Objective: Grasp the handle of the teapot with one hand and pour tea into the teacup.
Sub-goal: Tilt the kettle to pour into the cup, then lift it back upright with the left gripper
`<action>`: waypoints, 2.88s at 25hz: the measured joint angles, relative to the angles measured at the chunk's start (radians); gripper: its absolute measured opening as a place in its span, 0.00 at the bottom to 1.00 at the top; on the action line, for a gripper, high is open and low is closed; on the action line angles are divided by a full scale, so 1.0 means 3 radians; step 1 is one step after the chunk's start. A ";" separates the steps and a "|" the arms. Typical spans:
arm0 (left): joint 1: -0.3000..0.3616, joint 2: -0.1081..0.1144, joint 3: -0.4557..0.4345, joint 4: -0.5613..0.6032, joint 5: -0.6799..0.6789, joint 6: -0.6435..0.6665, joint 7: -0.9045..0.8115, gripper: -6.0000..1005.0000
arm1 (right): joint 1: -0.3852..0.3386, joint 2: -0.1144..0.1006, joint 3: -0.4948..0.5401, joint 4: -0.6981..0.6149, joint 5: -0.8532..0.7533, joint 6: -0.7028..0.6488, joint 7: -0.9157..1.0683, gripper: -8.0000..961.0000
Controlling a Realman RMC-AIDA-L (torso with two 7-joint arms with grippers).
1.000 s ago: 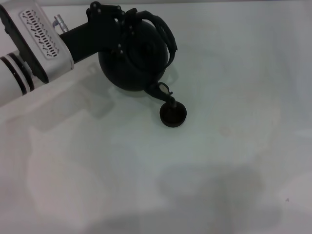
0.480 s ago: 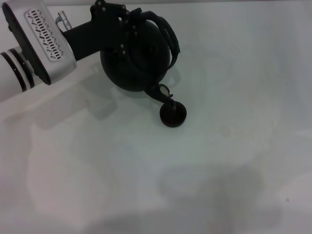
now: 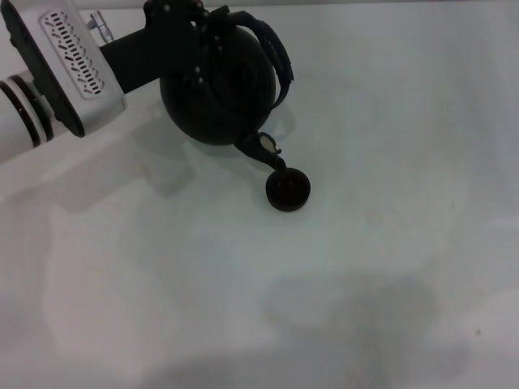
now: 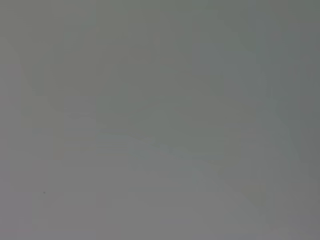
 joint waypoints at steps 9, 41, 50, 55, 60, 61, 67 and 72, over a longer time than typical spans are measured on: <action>-0.0004 -0.0003 0.0000 0.0047 0.0122 0.0000 0.0003 0.11 | 0.0000 0.0000 0.0000 0.0000 0.0000 0.0003 0.0018 0.89; 0.0005 0.0007 0.0000 0.0205 0.0243 -0.0001 0.0005 0.11 | 0.0000 0.0005 -0.0005 0.0010 0.0000 0.0019 0.0041 0.89; 0.0005 0.0007 0.0000 0.0210 0.0243 -0.0001 0.0005 0.11 | 0.0000 0.0005 0.0000 0.0010 0.0000 0.0019 0.0041 0.89; 0.0005 0.0007 0.0000 0.0210 0.0243 0.0006 0.0005 0.11 | 0.0003 0.0005 0.0000 0.0010 0.0000 0.0019 0.0041 0.89; 0.0005 0.0003 -0.0005 0.0209 0.0243 0.0008 0.0005 0.11 | 0.0011 0.0005 0.0000 0.0010 0.0000 0.0019 0.0041 0.89; 0.0006 0.0002 -0.0009 0.0208 0.0242 0.0008 0.0005 0.11 | 0.0012 0.0005 0.0000 0.0010 0.0000 0.0019 0.0041 0.89; 0.0046 -0.0007 -0.0019 0.0201 0.0210 0.0008 0.0003 0.11 | 0.0014 0.0005 0.0000 0.0010 0.0000 0.0021 0.0041 0.89; 0.0089 -0.0009 0.0004 0.0188 -0.0015 -0.0034 -0.0003 0.11 | 0.0008 0.0007 -0.0001 0.0010 0.0000 0.0022 0.0041 0.89</action>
